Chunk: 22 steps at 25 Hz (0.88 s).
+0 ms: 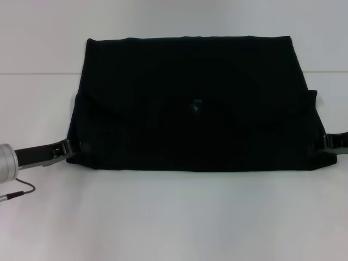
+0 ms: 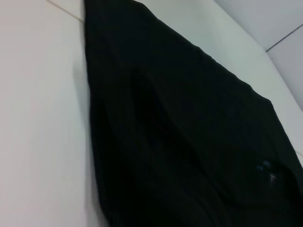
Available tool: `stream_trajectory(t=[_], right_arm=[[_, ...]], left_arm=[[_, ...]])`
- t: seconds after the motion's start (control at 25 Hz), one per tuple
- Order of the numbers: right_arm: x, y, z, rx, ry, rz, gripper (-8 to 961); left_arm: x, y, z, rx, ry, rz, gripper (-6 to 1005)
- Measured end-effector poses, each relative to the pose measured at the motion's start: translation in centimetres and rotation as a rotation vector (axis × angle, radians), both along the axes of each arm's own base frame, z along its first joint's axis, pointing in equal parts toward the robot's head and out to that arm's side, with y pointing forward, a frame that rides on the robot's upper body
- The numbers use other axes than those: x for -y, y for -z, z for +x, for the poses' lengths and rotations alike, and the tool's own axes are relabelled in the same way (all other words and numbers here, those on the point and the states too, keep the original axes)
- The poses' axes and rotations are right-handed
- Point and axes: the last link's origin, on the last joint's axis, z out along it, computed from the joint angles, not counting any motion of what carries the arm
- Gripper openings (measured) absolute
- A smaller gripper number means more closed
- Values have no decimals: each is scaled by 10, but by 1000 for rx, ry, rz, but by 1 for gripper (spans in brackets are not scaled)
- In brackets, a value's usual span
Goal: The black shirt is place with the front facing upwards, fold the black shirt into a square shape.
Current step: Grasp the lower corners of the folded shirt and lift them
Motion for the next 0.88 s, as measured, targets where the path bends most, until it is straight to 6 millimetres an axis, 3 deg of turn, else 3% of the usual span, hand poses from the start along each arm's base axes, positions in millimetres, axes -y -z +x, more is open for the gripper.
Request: stream_trajectory(t=[0.36, 0.68, 0.88], right_arm=[[11, -10, 2, -10, -2, -56, 55], [50, -39, 10, -53, -14, -212, 50], [83, -46, 16, -125, -31, -340, 51]], left_arm=[[11, -8, 2, 62, 27, -36, 56], [51, -31, 1, 224, 65, -172, 61], [80, -31, 2, 272, 66, -319, 65]])
